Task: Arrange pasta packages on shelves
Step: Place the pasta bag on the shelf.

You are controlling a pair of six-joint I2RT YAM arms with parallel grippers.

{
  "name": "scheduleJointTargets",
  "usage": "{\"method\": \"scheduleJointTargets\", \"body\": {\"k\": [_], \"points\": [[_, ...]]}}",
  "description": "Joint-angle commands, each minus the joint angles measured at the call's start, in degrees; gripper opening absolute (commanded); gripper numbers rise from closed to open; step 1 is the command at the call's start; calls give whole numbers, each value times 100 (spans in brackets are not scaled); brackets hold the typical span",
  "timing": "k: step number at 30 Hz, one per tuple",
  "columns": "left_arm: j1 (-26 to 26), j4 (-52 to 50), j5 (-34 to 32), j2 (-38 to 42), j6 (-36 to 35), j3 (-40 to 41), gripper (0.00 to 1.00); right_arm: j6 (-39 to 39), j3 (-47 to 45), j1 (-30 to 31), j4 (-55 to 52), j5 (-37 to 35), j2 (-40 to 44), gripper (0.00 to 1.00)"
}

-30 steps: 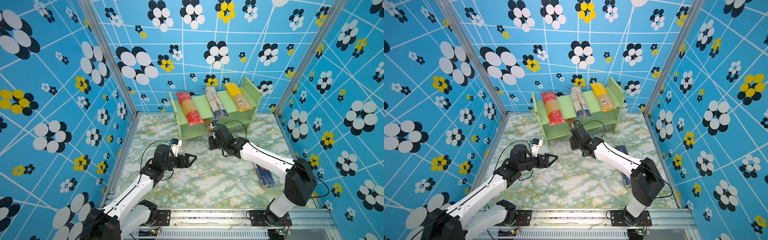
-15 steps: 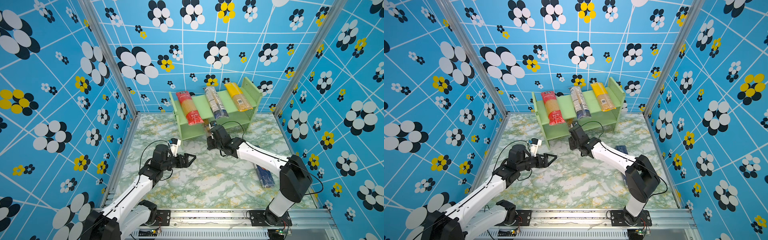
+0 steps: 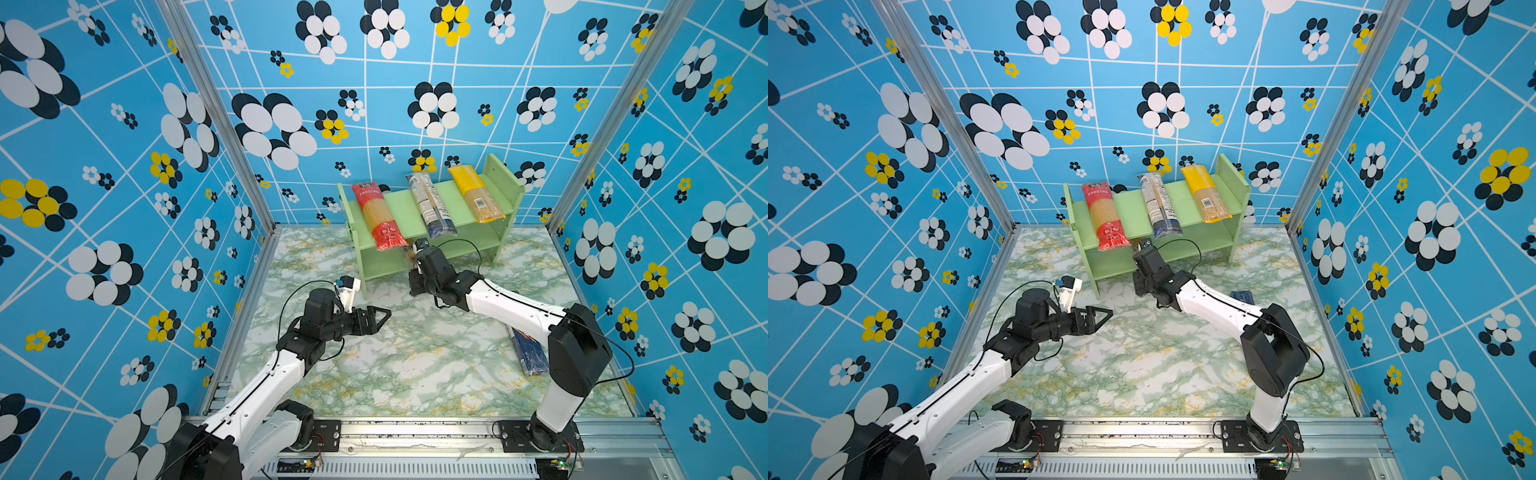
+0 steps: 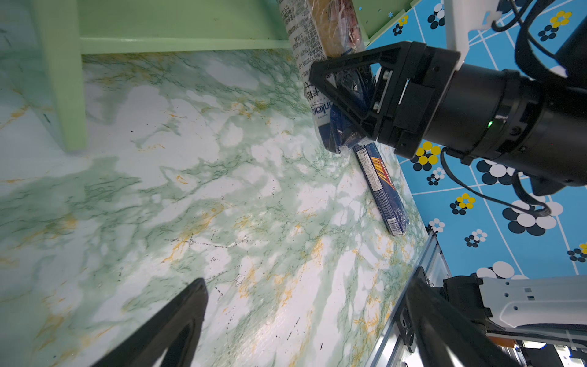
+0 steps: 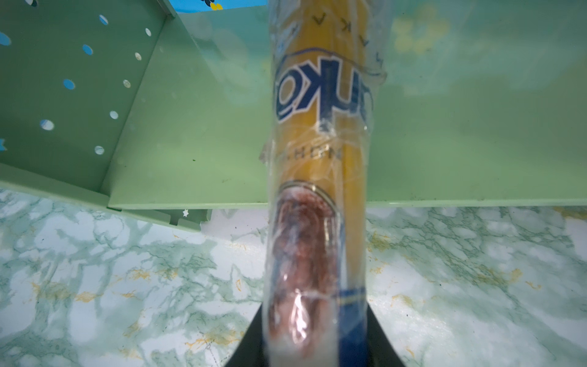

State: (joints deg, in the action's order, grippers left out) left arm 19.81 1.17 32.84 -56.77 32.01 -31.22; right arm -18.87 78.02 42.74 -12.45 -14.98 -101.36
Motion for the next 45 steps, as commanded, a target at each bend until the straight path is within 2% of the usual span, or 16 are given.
{"method": "scheduleJointTargets", "body": {"k": [1,45], "points": [[-70,-97,93,105,-90,93,99,-31,432,41,902,-261,75,0],[-135,-308,72,412,-82,133,99,45,1313,29,810,-198,-722,0]]}}
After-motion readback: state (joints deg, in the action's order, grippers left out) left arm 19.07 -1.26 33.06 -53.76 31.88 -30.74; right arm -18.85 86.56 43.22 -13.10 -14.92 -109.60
